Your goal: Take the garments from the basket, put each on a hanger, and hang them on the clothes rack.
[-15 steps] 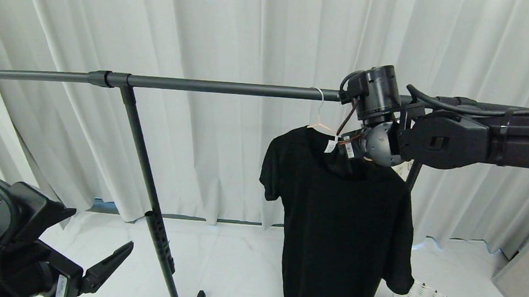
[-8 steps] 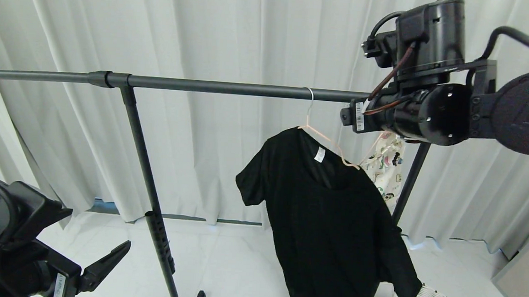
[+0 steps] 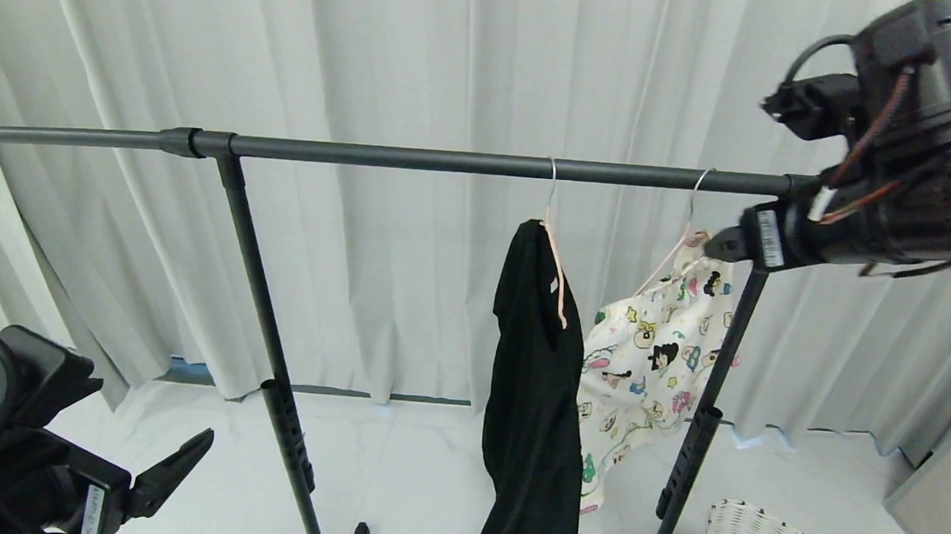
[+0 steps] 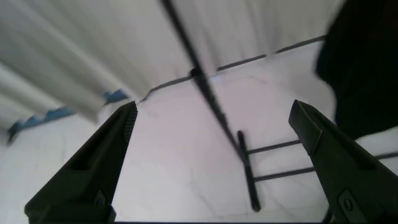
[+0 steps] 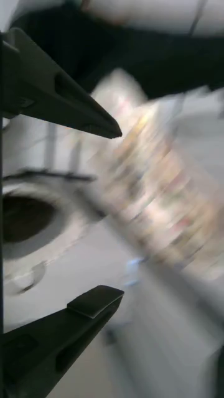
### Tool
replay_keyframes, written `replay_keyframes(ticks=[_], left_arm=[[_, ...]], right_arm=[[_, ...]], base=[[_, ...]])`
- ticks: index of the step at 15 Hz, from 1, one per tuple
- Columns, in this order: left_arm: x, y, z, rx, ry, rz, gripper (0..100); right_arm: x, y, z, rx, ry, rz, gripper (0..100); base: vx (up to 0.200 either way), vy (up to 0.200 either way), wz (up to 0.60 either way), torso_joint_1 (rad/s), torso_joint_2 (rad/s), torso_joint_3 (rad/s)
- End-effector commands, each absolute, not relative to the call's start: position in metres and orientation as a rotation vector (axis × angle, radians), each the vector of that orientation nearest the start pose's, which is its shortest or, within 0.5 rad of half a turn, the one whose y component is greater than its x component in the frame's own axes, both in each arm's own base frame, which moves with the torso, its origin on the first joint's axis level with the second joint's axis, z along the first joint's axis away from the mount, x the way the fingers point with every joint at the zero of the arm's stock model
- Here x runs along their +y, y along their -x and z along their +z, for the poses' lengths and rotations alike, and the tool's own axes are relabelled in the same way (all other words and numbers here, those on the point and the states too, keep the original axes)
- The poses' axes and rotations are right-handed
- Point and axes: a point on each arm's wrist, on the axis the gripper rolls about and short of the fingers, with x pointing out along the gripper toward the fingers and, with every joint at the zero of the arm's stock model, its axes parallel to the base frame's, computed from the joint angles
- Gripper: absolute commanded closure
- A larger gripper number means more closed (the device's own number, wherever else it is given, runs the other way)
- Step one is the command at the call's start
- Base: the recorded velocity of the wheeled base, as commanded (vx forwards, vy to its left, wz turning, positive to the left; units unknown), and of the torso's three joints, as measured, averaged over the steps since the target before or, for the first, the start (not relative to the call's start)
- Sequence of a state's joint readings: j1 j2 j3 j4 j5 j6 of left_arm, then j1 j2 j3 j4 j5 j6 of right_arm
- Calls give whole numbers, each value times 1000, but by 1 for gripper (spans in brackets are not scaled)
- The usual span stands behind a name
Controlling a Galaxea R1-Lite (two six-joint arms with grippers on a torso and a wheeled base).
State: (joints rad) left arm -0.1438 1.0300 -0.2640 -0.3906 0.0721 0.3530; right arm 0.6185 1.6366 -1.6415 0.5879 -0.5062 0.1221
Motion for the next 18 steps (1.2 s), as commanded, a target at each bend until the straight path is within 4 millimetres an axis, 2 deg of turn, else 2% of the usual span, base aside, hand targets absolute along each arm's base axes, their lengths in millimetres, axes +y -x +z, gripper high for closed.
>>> replay_keyframes(ticks=[1, 2, 3, 5, 8, 18], left_arm=[[-4, -113, 150, 376, -379, -24, 0], [-1, -112, 149, 379, -379, 9, 0], [3, -110, 151, 376, -377, 72, 0], [6, -110, 152, 387, -381, 134, 0], [6, -110, 151, 391, -381, 143, 0], [6, -109, 149, 396, -380, 144, 0]], right_arm=[[85, -199, 335, 549, 138, -8, 0], [73, -195, 331, 566, 133, -38, 0], [52, -184, 321, 601, 148, -105, 0], [36, -168, 307, 633, 171, -153, 0], [33, -158, 289, 606, 165, -153, 0], [32, -161, 276, 627, 179, -164, 0]], base=[[0, 0, 0, 0, 0, 0], [0, 0, 0, 0, 0, 0], [0, 0, 0, 0, 0, 0], [0, 0, 0, 0, 0, 0], [0, 0, 0, 0, 0, 0], [-200, 0, 0, 3, 0, 2]])
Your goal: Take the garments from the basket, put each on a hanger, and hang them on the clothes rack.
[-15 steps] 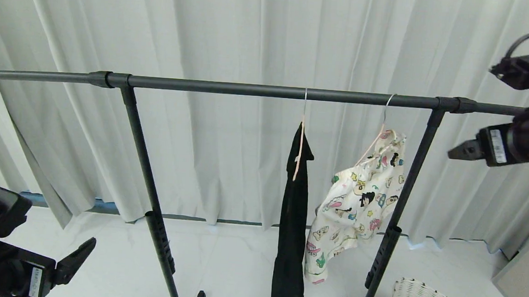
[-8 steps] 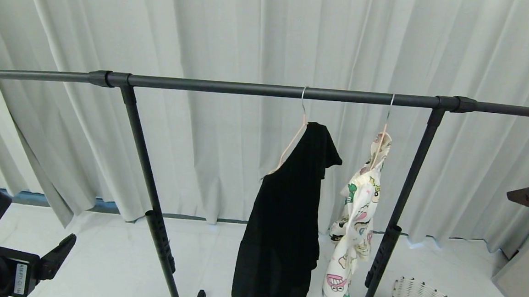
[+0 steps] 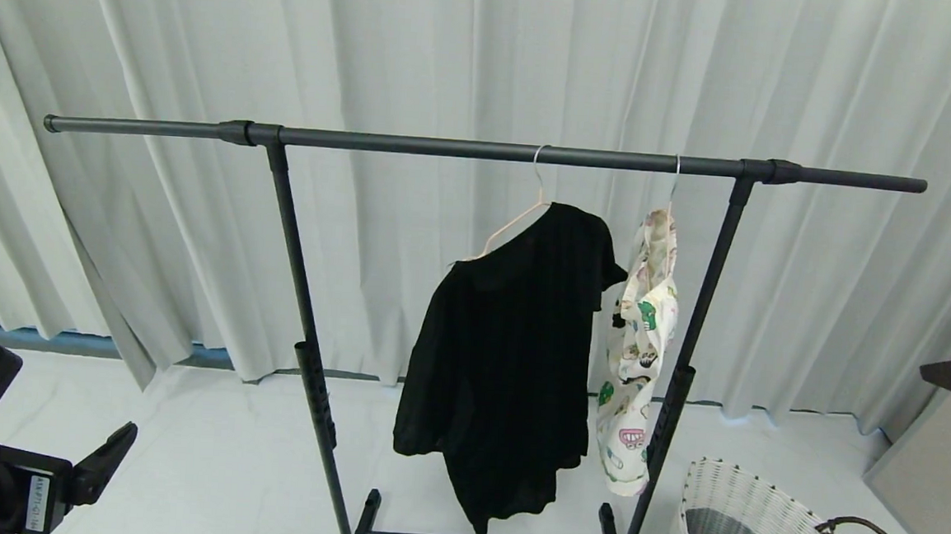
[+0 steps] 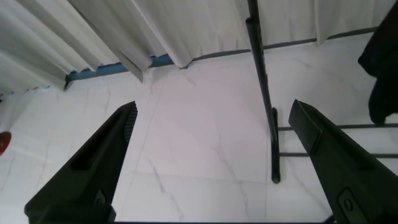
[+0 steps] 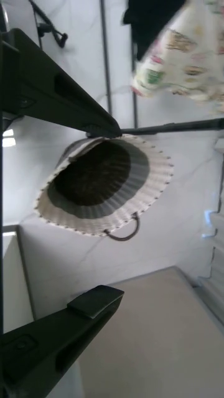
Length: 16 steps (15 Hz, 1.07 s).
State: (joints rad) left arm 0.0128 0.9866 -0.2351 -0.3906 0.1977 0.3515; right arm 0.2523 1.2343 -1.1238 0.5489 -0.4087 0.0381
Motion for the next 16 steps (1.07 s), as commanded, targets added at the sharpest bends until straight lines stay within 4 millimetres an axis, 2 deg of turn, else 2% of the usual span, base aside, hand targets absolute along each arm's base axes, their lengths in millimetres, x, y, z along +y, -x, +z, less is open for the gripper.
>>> replay_keyframes(ticks=[1, 6, 10, 16], left_arm=[[7, -109, 149, 401, -378, 151, 0], [9, -104, 143, 417, -375, 169, 0], [9, -93, 135, 419, -375, 173, 0], [17, -92, 137, 426, -358, 263, 0]], right_arm=[[32, -161, 276, 623, 178, -164, 0], [30, -165, 271, 589, 168, -181, 0], [29, -164, 272, 582, 168, -183, 0], [29, -163, 275, 560, 173, -172, 0]], base=[[-200, 0, 0, -2, 2, 2], [-200, 0, 0, 3, 1, 3], [0, 0, 0, 0, 0, 0], [0, 0, 0, 0, 0, 0]])
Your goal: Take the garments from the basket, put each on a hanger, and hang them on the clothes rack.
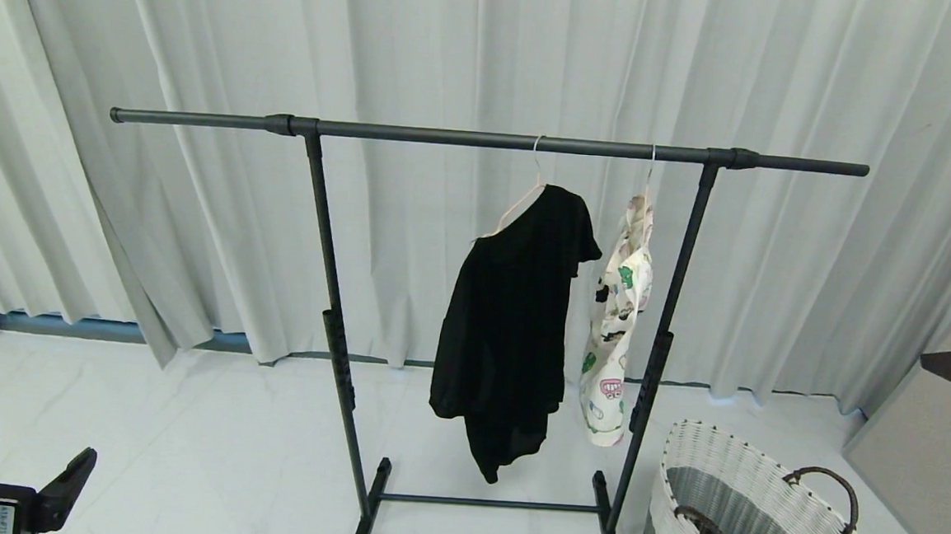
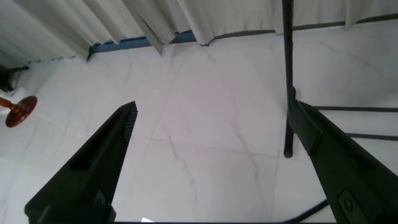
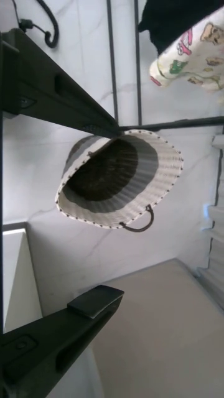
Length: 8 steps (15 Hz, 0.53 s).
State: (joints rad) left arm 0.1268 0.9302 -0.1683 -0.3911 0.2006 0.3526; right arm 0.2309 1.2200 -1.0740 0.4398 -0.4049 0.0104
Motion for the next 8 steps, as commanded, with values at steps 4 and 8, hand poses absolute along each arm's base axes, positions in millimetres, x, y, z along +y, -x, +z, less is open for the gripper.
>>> replay_keyframes(ticks=[4, 8], left_arm=[[19, -92, 143, 405, -354, 283, 0], [21, -81, 145, 364, -354, 364, 0]], right_arm=[[31, -167, 279, 508, 171, -146, 0], [27, -152, 273, 485, 166, -154, 0]], base=[[0, 0, 0, -105, 257, 140], [0, 0, 0, -212, 485, 271]])
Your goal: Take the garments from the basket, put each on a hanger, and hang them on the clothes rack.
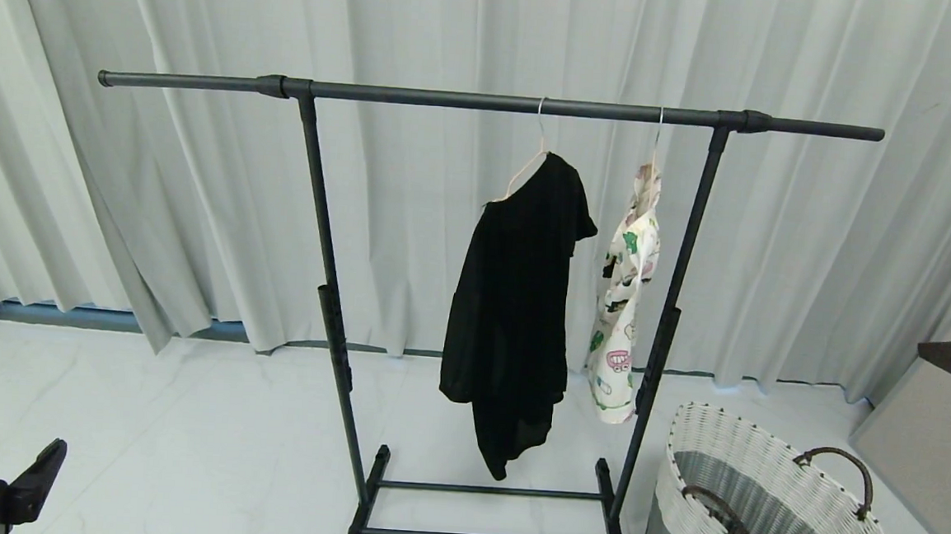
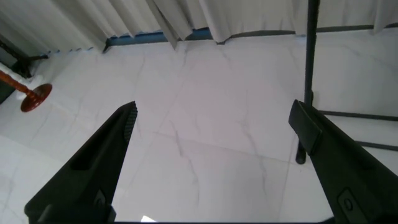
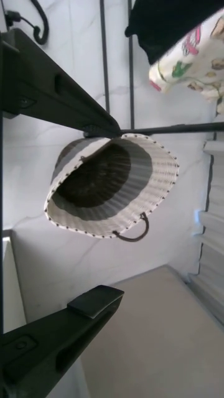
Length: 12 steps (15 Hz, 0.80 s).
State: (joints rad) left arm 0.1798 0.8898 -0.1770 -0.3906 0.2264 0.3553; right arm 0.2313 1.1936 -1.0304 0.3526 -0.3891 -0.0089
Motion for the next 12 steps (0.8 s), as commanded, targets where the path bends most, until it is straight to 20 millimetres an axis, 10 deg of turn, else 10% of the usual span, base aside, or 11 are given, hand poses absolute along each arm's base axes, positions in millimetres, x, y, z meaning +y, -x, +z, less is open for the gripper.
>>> replay_keyframes(ticks=[1, 12], left_arm=[[21, -79, 146, 355, -351, 369, 0], [11, -27, 107, 278, -352, 383, 0]], right_arm=[[26, -149, 271, 473, 164, -153, 0], [11, -144, 236, 497, 162, -248, 0]], base=[[0, 0, 0, -203, 491, 276], [0, 0, 0, -180, 472, 289]])
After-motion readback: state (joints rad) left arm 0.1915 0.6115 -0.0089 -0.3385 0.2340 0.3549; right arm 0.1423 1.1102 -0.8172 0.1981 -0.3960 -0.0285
